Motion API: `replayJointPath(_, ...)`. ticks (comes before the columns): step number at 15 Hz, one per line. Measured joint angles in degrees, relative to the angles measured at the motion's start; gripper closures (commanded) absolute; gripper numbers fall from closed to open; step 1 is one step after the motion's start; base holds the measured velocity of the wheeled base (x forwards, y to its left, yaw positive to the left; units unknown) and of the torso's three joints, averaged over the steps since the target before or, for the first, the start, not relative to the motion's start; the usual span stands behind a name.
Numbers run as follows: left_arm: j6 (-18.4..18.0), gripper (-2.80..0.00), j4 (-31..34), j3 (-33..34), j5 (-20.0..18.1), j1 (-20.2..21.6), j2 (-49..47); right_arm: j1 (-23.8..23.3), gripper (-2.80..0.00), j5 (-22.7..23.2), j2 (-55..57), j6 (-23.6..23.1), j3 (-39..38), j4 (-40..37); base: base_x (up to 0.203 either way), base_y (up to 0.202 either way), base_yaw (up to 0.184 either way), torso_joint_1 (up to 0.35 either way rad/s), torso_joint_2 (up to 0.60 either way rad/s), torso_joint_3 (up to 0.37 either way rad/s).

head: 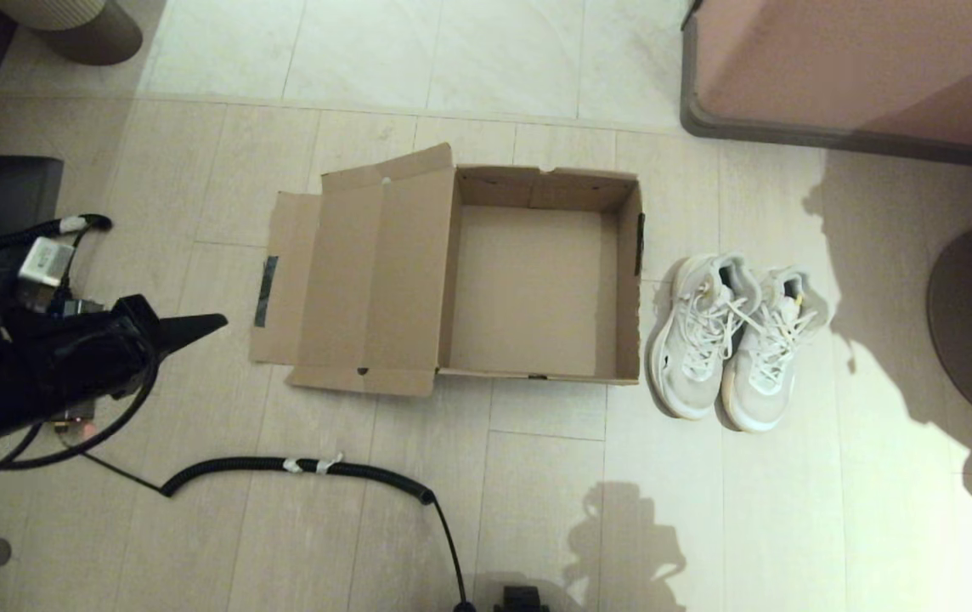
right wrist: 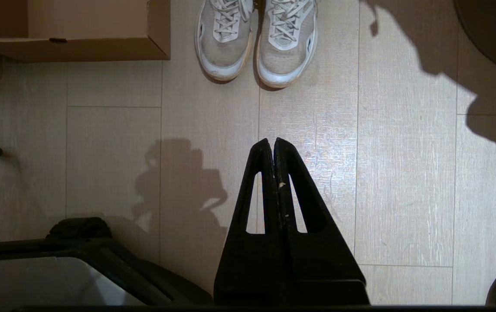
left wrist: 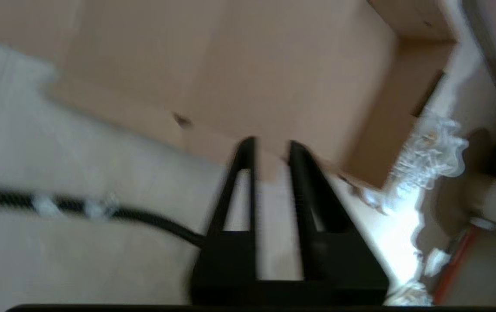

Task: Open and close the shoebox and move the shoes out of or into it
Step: Close the shoe box

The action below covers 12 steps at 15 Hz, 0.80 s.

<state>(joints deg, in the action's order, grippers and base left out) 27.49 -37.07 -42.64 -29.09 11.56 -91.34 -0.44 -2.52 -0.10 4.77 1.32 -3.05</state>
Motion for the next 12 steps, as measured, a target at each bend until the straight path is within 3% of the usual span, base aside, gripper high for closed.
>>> replayJointPath(5,-7.99,-2.80,-15.21,-10.06,-4.80,5.08,-20.76,0.00,0.00,0.05,0.02,-0.06,0.00,-0.01,0.000,0.000,0.000,0.000,0.00,0.000)
replayJointPath(8,-8.86,-2.80,-20.44,-21.04,-7.36,7.50,-31.37,0.00,0.00,0.16,0.05,-0.47,0.06,-0.11,0.000,0.000,0.000,0.000,0.00,0.000)
replayJointPath(12,-9.06,-2.80,-21.33,-34.48,-8.01,8.71,-43.11,0.00,0.00,0.20,0.07,-0.63,0.09,-0.11,0.000,0.000,0.000,0.000,0.00,0.000)
